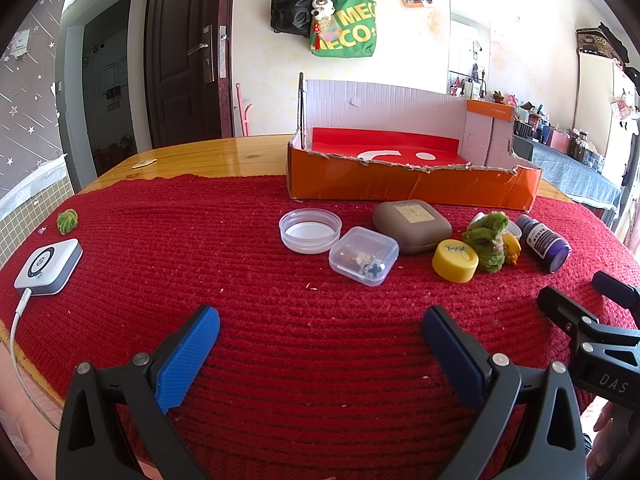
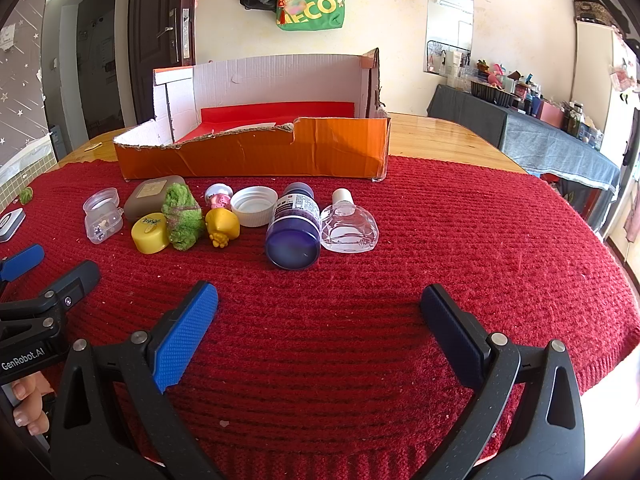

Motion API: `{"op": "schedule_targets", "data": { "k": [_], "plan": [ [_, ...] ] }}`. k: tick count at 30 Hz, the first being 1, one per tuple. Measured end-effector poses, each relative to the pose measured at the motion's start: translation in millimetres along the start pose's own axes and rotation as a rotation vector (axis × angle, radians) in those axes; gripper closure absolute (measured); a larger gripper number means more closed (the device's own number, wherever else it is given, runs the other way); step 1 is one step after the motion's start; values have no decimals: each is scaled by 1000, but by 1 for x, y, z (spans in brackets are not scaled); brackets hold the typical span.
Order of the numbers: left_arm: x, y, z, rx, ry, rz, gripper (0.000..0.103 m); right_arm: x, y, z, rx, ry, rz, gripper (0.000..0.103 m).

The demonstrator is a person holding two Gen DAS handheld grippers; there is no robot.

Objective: Organize objects
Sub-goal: 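Move the right gripper toward the clear glass perfume bottle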

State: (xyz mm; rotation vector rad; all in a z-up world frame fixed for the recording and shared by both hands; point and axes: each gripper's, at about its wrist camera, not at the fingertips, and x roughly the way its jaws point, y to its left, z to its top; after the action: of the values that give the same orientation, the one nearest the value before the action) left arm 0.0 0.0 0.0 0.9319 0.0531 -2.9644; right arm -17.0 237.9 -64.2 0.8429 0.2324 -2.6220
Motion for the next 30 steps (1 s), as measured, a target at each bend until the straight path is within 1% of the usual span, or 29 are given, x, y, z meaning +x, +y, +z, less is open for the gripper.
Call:
{"op": "schedule_targets", "data": {
  "k": [13, 17, 21, 24, 28, 30],
  "plan": [
    [0, 0, 0, -3, 1, 7, 0, 0, 1, 0, -5, 0, 6, 0],
    [0, 1, 2, 0, 9, 8, 0, 0, 1, 1, -4, 11, 15, 0],
    [-4, 5, 14, -6, 0, 25, 0, 0, 2, 4, 1, 13, 25, 0],
    [-7, 10, 23, -12, -16, 38, 0, -9, -3, 13, 1, -21, 28, 0],
    [-6, 19, 43, -14, -25, 62, 0, -13, -8, 34, -2, -45, 14, 0],
    [-3, 23, 51, -8, -13, 73, 0, -12, -13, 42, 8, -47, 8, 0]
  ]
}}
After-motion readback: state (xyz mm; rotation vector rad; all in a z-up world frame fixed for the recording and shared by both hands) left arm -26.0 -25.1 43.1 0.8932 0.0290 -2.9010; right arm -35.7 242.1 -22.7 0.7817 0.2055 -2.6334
